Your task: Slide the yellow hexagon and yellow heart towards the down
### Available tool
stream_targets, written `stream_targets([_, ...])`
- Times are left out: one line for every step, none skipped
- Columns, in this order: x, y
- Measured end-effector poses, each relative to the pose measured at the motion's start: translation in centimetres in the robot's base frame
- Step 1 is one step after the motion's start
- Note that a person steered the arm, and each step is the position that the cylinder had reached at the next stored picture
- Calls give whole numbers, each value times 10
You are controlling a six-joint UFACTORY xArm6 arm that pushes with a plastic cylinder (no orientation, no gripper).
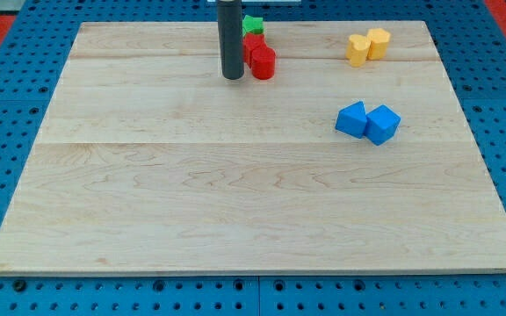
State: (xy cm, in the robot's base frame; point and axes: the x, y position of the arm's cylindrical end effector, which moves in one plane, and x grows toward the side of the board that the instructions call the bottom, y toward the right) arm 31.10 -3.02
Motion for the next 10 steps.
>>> stream_targets([7, 16])
stream_targets([27, 35])
stream_targets([33, 52])
stream_targets([27, 85])
stream_targets([23, 108])
stream_targets([23, 125])
stream_targets([21, 128])
stream_targets([15, 174])
stream_targets([-8, 304])
stream_targets([-74, 351])
